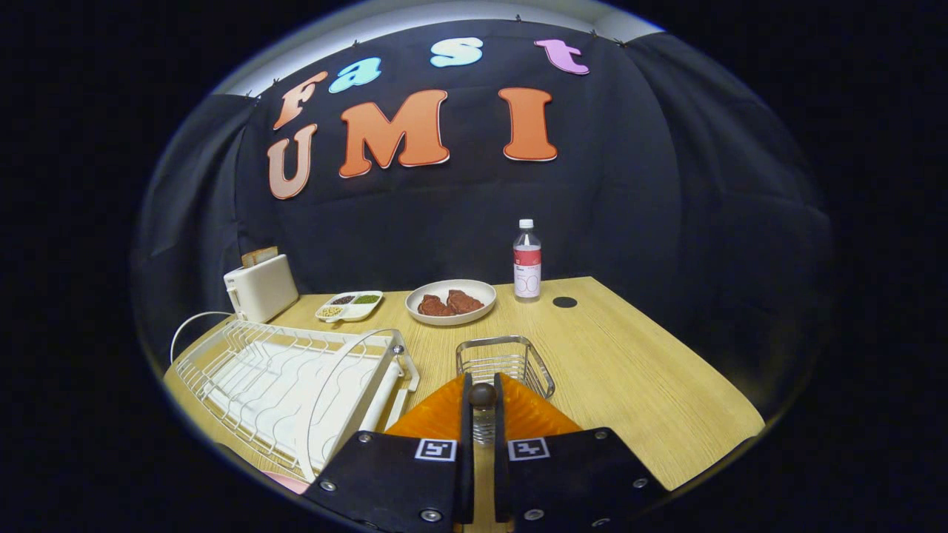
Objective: Take the plate from the dish rack, then take the spoon from the basket and place it into the plate.
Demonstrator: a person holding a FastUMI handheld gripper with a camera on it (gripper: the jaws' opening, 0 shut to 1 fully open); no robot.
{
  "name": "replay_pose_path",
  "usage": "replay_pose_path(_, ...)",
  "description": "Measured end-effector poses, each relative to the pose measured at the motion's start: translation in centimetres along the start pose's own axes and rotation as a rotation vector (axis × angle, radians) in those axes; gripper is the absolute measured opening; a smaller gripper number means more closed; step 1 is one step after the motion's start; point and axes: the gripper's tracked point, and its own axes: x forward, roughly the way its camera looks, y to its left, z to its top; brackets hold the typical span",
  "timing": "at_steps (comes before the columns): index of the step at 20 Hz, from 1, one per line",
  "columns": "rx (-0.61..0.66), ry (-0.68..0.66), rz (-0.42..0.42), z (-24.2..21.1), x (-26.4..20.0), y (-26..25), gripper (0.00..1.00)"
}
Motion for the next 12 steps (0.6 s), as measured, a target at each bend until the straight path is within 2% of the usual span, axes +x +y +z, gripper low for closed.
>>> replay_pose_path(7,-0.018,-0.017,-0.016,2.3,-0.3,0.2,0.09)
replay_pose_path(12,-0.038,-0.096,-0.027,5.7,-2.0,0.3,0.07)
